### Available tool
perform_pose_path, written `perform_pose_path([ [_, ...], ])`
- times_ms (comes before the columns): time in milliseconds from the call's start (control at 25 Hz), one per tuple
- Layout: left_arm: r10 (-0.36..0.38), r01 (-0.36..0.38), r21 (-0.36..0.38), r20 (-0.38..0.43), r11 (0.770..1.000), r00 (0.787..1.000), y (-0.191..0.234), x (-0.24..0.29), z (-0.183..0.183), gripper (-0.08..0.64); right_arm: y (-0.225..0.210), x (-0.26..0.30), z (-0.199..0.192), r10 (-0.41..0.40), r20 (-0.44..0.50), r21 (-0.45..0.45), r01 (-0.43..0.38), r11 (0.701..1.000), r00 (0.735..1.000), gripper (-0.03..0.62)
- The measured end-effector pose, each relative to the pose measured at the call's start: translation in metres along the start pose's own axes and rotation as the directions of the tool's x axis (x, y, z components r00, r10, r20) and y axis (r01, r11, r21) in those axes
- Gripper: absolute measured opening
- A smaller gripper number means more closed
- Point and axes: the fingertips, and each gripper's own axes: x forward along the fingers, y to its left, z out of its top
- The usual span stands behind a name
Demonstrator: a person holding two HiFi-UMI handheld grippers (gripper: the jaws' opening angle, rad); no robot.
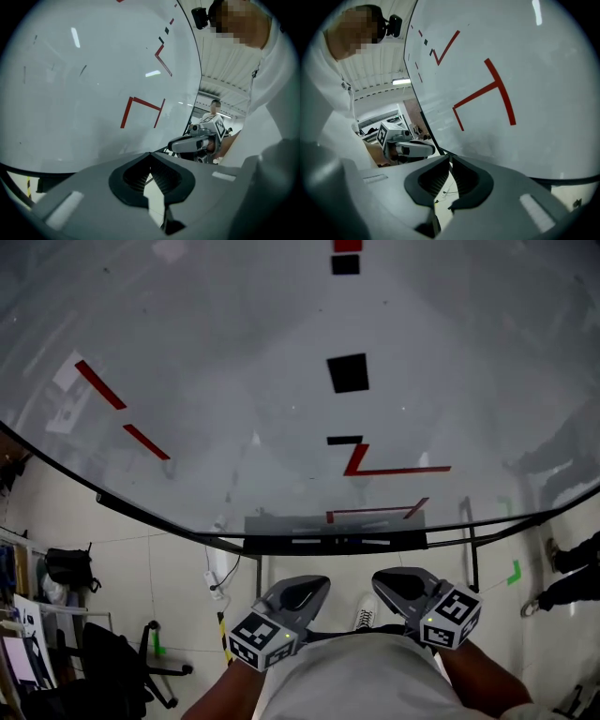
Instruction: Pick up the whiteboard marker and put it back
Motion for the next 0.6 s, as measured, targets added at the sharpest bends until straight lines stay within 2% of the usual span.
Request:
perform_pose_path([
  [280, 0.085, -0.085, -0.004, -0.003, 0.996, 0.996, -0.001, 0.02, 0.001, 0.017, -0.024, -0.005, -0.006, 0.057, -0.049, -0.062, -0.06, 0.996, 0.997, 0.032],
  [600, 0.045, -0.043, 0.034, -0.041, 0.998, 0.998, 0.015, 0.021, 0.002, 0.017, -0.025, 0.006, -0.001, -0.001, -0.041, -0.074, -0.002, 0.997, 0.999, 0.046],
])
